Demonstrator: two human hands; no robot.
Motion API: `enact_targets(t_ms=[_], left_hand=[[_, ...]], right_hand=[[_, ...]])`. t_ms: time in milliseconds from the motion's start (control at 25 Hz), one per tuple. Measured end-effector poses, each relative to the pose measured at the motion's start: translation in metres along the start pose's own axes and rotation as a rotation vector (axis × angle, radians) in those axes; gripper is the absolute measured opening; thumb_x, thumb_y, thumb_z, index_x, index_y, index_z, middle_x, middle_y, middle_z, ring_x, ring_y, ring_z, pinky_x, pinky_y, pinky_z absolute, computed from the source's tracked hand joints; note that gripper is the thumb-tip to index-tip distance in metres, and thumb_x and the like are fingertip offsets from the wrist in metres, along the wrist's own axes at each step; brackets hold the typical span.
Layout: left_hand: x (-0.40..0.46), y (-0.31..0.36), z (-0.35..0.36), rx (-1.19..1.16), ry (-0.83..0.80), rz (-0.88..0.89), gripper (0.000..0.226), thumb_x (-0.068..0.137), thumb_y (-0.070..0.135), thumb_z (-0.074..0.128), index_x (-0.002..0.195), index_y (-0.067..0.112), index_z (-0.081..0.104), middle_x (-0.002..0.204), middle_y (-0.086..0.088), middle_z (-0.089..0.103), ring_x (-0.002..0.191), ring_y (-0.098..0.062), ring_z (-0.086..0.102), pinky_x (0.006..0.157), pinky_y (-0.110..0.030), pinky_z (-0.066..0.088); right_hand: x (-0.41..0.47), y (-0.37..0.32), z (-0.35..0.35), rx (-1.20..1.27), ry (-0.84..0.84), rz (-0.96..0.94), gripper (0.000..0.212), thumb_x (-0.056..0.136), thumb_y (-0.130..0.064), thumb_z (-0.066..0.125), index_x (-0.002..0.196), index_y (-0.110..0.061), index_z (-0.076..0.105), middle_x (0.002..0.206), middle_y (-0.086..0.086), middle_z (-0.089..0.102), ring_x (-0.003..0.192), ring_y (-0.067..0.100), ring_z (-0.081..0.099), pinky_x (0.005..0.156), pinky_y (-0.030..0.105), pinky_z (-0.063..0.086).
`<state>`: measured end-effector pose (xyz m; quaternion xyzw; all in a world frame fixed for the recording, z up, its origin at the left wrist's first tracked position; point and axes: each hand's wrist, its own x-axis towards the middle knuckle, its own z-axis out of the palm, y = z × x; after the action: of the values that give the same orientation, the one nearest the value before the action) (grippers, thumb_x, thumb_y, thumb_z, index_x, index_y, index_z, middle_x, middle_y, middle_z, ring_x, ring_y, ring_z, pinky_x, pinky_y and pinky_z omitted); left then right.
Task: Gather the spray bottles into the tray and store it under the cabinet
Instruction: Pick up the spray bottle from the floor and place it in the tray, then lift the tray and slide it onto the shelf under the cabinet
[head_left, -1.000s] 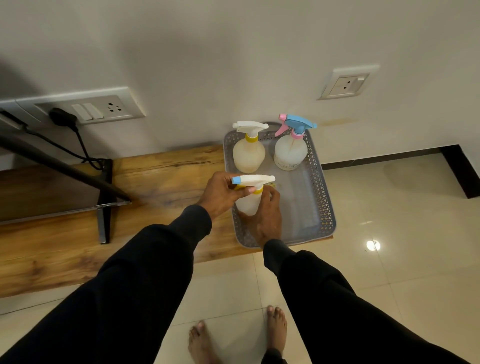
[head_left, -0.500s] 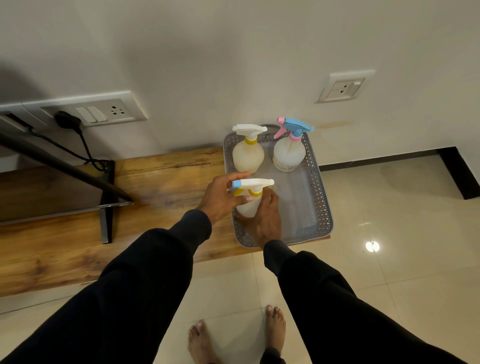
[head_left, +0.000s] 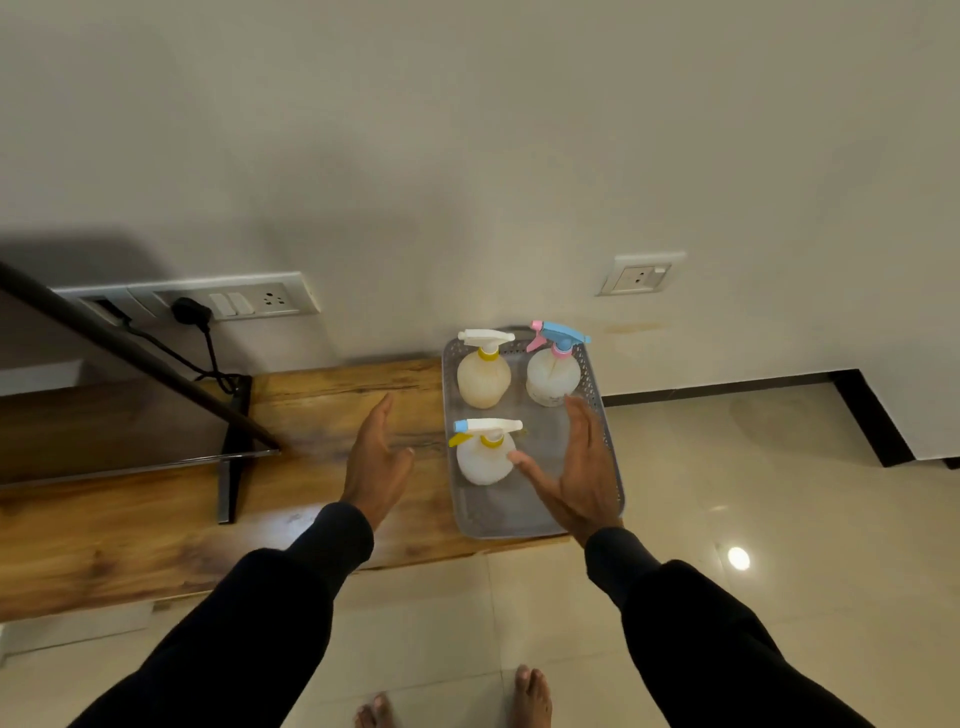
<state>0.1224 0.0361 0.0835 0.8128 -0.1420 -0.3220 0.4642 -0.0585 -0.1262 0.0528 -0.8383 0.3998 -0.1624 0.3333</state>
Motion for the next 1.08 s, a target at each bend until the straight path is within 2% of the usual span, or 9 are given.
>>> enact_targets(t_ms=[120, 200, 360, 480, 600, 760, 920, 1000, 1080], left_hand=[[0.003, -0.017, 0.016, -0.050, -0.013, -0.095, 0.080, 0.091, -0.003, 0.056, 0.157, 0.024, 0.020, 0.165, -0.002, 0.025, 0.151, -0.022, 0.027, 0.120, -0.038, 0.030], [0.003, -0.032, 0.030, -0.064, -0.053, -0.188, 0.081, 0.090, 0.003, 0.059, 0.157, 0.025, 0.019, 0.164, -0.005, 0.027, 0.149, -0.026, 0.032, 0.117, -0.041, 0.035], [0.003, -0.058, 0.058, -0.026, -0.137, -0.306, 0.087, 0.088, 0.020, 0.069, 0.157, 0.023, 0.017, 0.160, -0.009, 0.035, 0.142, -0.030, 0.042, 0.114, -0.045, 0.040], [0.004, -0.069, 0.076, -0.008, -0.147, -0.356, 0.091, 0.088, 0.030, 0.069, 0.158, 0.023, 0.011, 0.159, -0.011, 0.036, 0.141, -0.033, 0.043, 0.112, -0.045, 0.040], [0.003, -0.075, 0.091, 0.004, -0.133, -0.372, 0.081, 0.093, 0.027, 0.063, 0.157, 0.022, 0.014, 0.154, -0.012, 0.044, 0.137, -0.033, 0.048, 0.107, -0.043, 0.044], [0.002, -0.081, 0.099, 0.056, -0.180, -0.267, 0.067, 0.095, 0.006, 0.050, 0.154, 0.027, 0.026, 0.144, -0.008, 0.054, 0.132, -0.031, 0.051, 0.106, -0.046, 0.048], [0.000, -0.083, 0.104, 0.051, -0.176, -0.246, 0.066, 0.092, -0.003, 0.047, 0.151, 0.023, 0.033, 0.143, -0.009, 0.054, 0.133, -0.032, 0.049, 0.107, -0.053, 0.048], [-0.003, -0.084, 0.105, 0.048, -0.172, -0.246, 0.068, 0.091, -0.008, 0.045, 0.151, 0.023, 0.033, 0.145, -0.009, 0.053, 0.134, -0.031, 0.049, 0.108, -0.052, 0.047], [-0.007, -0.085, 0.105, 0.043, -0.159, -0.254, 0.070, 0.090, -0.009, 0.044, 0.151, 0.024, 0.034, 0.144, -0.008, 0.053, 0.133, -0.031, 0.049, 0.108, -0.050, 0.048]], right_hand=[[0.009, 0.026, -0.012, -0.040, 0.090, 0.086, 0.086, 0.087, -0.070, 0.047, 0.152, -0.015, 0.029, 0.158, 0.011, 0.031, 0.141, 0.028, 0.039, 0.112, 0.045, 0.040], [0.014, 0.048, -0.012, -0.133, 0.081, 0.199, 0.075, 0.094, -0.055, 0.052, 0.151, -0.012, 0.029, 0.158, 0.015, 0.030, 0.137, 0.035, 0.044, 0.107, 0.051, 0.045], [0.015, 0.093, -0.009, -0.229, -0.080, 0.439, 0.076, 0.094, -0.028, 0.062, 0.155, -0.010, 0.019, 0.161, 0.020, 0.020, 0.132, 0.043, 0.048, 0.103, 0.053, 0.048], [0.012, 0.117, -0.003, -0.106, -0.203, 0.549, 0.080, 0.090, -0.016, 0.065, 0.155, -0.010, 0.019, 0.153, 0.021, 0.032, 0.128, 0.041, 0.050, 0.098, 0.047, 0.049], [0.006, 0.133, 0.003, -0.034, -0.258, 0.498, 0.064, 0.089, -0.012, 0.065, 0.146, -0.011, 0.036, 0.131, 0.016, 0.055, 0.115, 0.035, 0.057, 0.091, 0.042, 0.052], [0.005, 0.144, 0.006, -0.012, -0.236, 0.502, 0.043, 0.098, -0.022, 0.057, 0.138, -0.016, 0.044, 0.118, 0.011, 0.064, 0.093, 0.024, 0.056, 0.078, 0.032, 0.049], [0.003, 0.147, 0.007, 0.051, -0.178, 0.490, 0.037, 0.099, -0.023, 0.057, 0.134, -0.013, 0.051, 0.117, 0.011, 0.065, 0.096, 0.027, 0.061, 0.081, 0.034, 0.053], [0.001, 0.145, 0.006, 0.110, -0.154, 0.501, 0.037, 0.098, -0.021, 0.058, 0.134, -0.012, 0.054, 0.118, 0.012, 0.066, 0.103, 0.032, 0.063, 0.089, 0.042, 0.057], [-0.003, 0.144, 0.005, 0.111, -0.155, 0.500, 0.036, 0.098, -0.020, 0.058, 0.133, -0.011, 0.055, 0.117, 0.012, 0.067, 0.103, 0.034, 0.064, 0.092, 0.046, 0.057]])
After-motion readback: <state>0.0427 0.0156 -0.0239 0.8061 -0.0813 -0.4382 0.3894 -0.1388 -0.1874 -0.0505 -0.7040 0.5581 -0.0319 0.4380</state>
